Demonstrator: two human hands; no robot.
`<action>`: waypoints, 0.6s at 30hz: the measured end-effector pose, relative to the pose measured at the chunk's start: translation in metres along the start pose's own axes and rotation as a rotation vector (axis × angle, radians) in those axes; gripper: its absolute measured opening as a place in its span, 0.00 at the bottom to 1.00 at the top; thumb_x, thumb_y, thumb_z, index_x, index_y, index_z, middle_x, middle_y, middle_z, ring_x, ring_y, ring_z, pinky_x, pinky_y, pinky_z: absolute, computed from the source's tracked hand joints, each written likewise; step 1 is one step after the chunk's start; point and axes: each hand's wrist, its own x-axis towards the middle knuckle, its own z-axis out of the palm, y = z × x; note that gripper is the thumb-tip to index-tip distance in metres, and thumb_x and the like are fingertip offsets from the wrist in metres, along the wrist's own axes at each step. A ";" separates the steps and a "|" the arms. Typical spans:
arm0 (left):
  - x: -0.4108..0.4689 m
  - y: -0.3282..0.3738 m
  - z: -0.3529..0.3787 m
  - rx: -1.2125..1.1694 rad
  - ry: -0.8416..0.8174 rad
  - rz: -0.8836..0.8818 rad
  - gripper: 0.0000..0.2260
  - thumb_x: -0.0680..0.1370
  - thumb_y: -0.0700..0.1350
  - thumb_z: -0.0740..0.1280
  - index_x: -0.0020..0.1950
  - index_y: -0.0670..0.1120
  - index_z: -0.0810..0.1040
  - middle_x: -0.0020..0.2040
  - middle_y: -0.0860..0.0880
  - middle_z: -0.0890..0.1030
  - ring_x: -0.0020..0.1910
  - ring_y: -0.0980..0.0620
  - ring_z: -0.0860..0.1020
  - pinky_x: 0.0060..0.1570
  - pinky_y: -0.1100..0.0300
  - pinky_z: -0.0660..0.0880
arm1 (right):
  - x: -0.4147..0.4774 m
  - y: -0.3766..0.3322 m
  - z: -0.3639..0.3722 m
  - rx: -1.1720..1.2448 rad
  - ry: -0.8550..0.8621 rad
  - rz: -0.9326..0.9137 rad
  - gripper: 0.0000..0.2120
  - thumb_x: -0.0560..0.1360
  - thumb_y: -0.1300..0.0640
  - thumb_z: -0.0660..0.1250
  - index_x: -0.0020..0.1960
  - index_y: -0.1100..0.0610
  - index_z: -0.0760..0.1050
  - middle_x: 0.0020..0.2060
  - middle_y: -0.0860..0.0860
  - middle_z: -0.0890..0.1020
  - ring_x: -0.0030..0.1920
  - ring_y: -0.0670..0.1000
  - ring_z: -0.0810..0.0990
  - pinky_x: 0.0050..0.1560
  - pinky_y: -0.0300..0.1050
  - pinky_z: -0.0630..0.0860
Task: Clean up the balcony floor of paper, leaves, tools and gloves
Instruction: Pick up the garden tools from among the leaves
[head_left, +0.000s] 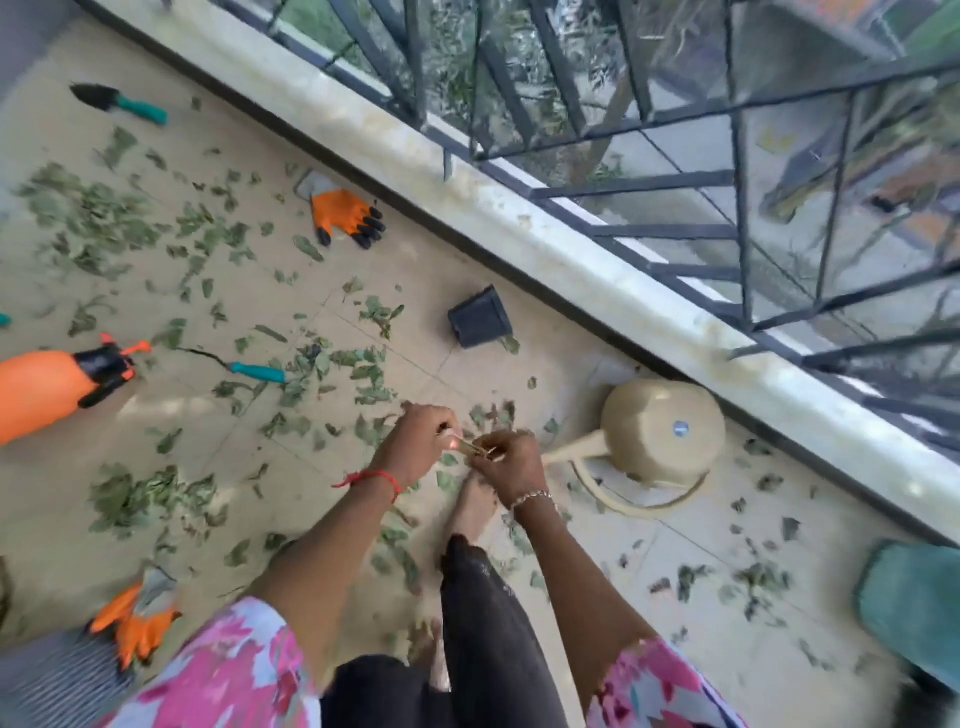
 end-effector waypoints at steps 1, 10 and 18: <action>-0.011 -0.002 0.009 0.016 -0.019 0.012 0.05 0.75 0.33 0.66 0.45 0.38 0.81 0.43 0.43 0.80 0.42 0.51 0.75 0.36 0.65 0.64 | -0.015 0.011 0.000 0.033 0.009 0.015 0.08 0.67 0.68 0.72 0.45 0.68 0.80 0.37 0.59 0.81 0.38 0.51 0.75 0.41 0.40 0.72; -0.127 0.000 0.129 0.145 -0.200 0.080 0.04 0.76 0.33 0.63 0.45 0.39 0.76 0.43 0.42 0.77 0.45 0.47 0.74 0.38 0.63 0.63 | -0.171 0.136 0.004 0.217 0.126 0.160 0.07 0.68 0.66 0.72 0.45 0.66 0.82 0.42 0.60 0.84 0.40 0.47 0.76 0.38 0.31 0.70; -0.204 0.024 0.289 0.329 -0.465 0.201 0.12 0.76 0.36 0.66 0.60 0.41 0.74 0.60 0.45 0.75 0.61 0.48 0.73 0.54 0.64 0.66 | -0.323 0.279 -0.012 0.450 0.403 0.467 0.07 0.67 0.65 0.73 0.45 0.66 0.81 0.36 0.53 0.79 0.37 0.49 0.75 0.36 0.32 0.70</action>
